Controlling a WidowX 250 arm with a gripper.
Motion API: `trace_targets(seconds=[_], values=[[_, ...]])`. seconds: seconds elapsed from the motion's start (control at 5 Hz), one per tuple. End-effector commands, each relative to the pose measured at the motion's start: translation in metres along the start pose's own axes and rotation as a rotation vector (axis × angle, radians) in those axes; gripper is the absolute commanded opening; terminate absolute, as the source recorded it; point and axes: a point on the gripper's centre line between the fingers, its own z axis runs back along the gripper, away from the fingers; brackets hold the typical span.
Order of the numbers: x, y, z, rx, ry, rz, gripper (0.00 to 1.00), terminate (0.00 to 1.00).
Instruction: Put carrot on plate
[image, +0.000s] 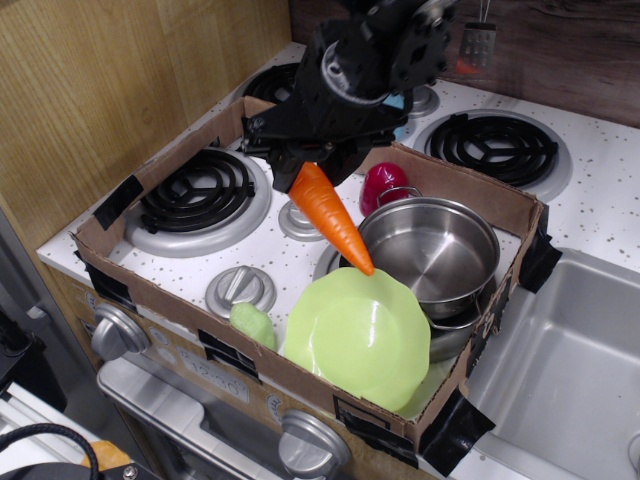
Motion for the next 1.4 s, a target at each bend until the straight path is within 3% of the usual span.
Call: trace_targets(seconds=[0.0, 0.8, 1.2], values=[[-0.004, -0.008, 0.030, -0.003, -0.047, 0.071, 0.00, 0.00], [-0.047, -0.001, 0.021, 0.057, -0.018, 0.203, 0.00, 0.00], [-0.070, 0.005, 0.013, 0.028, 0.018, 0.260, 0.00, 0.00]])
